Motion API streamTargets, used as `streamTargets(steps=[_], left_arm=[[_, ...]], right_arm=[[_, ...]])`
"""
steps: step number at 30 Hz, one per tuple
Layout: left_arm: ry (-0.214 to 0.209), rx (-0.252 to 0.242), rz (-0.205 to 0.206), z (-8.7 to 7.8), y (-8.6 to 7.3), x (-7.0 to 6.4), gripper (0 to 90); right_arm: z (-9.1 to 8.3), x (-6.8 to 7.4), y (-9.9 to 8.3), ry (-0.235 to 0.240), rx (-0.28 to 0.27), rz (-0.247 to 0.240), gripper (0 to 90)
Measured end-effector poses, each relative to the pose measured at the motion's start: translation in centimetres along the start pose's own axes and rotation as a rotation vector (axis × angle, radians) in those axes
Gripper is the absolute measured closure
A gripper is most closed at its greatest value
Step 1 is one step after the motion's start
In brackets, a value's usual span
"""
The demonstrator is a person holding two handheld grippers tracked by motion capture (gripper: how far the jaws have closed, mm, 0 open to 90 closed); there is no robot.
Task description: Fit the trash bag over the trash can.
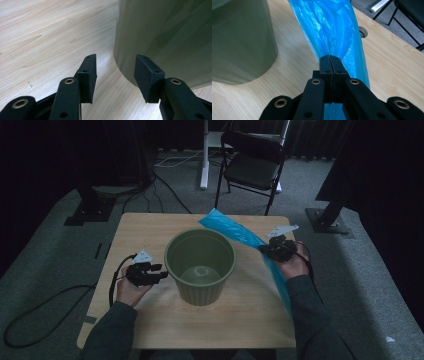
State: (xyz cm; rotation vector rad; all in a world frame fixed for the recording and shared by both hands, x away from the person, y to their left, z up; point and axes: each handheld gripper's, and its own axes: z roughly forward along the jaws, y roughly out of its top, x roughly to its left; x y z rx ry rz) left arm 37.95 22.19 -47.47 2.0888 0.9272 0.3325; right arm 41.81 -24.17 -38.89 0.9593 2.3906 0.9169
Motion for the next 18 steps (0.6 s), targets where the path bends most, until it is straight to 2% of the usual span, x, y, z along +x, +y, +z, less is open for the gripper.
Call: streamTargets(steps=[18], left_arm=[[0.004,-0.006,-0.007,-0.2,-0.1,0.1,52.6]], right_arm=[[-3.5,0.6,1.4,0.006,-0.065,-0.068,89.5]])
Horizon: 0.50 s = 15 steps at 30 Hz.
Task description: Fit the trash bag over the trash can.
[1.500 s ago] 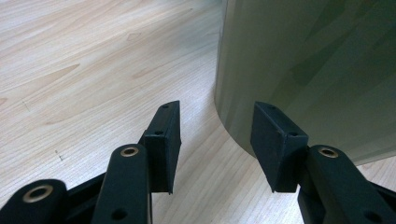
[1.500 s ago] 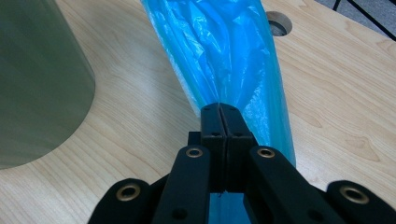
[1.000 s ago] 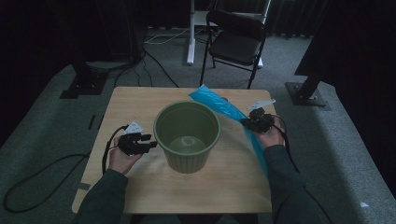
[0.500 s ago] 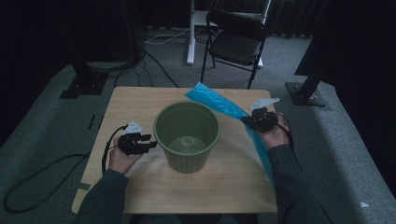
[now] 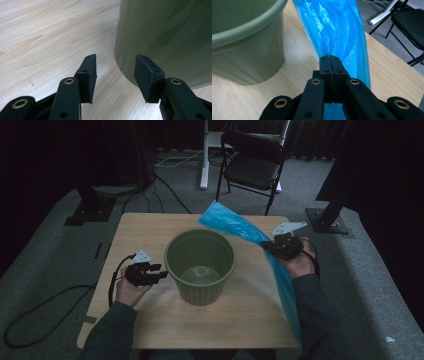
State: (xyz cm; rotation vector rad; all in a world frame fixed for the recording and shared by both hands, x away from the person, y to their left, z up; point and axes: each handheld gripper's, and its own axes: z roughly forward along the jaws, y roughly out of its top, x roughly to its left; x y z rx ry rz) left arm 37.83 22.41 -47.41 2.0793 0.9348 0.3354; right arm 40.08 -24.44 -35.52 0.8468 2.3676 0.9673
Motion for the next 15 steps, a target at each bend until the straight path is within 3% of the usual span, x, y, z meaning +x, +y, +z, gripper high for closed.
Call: streamTargets(steps=[15], left_arm=[[0.002,-0.002,0.000,0.0,0.0,0.0,52.6]], right_arm=[[-2.1,0.0,0.7,-0.013,-0.044,-0.017,89.4]])
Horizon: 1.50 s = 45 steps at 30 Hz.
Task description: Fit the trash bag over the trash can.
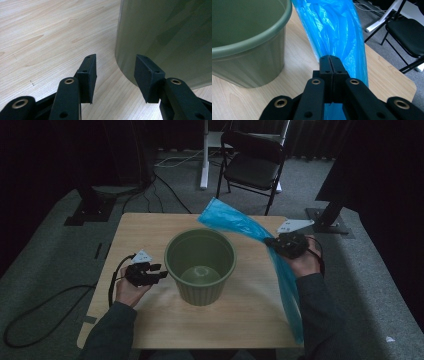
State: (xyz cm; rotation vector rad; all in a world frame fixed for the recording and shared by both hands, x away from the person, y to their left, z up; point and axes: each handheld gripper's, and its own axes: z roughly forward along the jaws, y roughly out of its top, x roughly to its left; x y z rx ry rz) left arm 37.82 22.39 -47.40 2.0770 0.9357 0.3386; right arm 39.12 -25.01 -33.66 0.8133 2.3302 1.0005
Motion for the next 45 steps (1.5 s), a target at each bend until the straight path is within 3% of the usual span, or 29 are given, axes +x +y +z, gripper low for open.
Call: streamTargets(steps=[12,27,38,45], left_arm=[[0.000,0.001,-0.002,0.0,0.0,0.0,52.6],[0.000,-0.001,-0.003,-0.1,0.0,0.0,52.6],[0.002,-0.001,-0.001,-0.1,0.0,0.0,52.6],[0.002,-0.001,0.001,-0.1,0.0,-0.1,52.5]], right_arm=[[-1.4,0.7,0.1,0.023,-0.039,-0.030,89.5],[-2.1,2.9,0.1,0.086,-0.048,-0.107,89.4],[-0.6,4.8,0.0,0.147,0.008,-0.172,89.4],[-1.5,5.3,-0.3,0.179,0.010,-0.211,89.4]])
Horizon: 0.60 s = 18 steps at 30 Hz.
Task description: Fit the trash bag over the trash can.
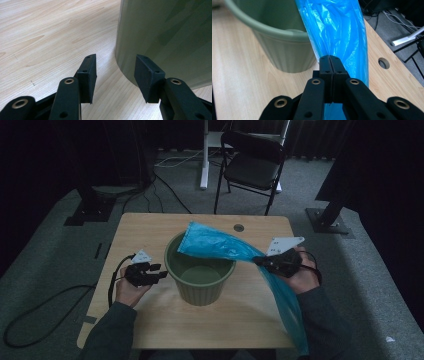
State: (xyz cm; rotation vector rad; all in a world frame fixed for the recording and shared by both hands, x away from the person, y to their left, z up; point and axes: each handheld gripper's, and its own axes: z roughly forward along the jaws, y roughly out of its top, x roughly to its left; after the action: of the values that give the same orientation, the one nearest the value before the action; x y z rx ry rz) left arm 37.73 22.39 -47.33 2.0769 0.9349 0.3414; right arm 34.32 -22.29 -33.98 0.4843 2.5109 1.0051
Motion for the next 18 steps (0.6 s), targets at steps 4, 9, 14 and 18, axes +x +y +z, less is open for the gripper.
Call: streamTargets(steps=[4,9,14,18], left_arm=[[0.000,0.001,0.001,0.1,0.0,0.0,52.6],[0.001,0.000,-0.001,0.0,0.0,0.0,52.5],[0.000,0.000,0.001,0.0,0.0,0.0,52.5],[0.000,-0.001,-0.001,0.0,0.0,0.0,52.5]], right_arm=[[-0.3,0.4,0.2,0.016,0.005,-0.026,89.4],[-0.2,0.7,1.0,0.037,0.028,-0.057,89.4],[0.3,1.1,1.9,0.056,0.057,-0.089,89.4],[0.7,1.4,2.8,0.072,0.063,-0.110,89.4]])
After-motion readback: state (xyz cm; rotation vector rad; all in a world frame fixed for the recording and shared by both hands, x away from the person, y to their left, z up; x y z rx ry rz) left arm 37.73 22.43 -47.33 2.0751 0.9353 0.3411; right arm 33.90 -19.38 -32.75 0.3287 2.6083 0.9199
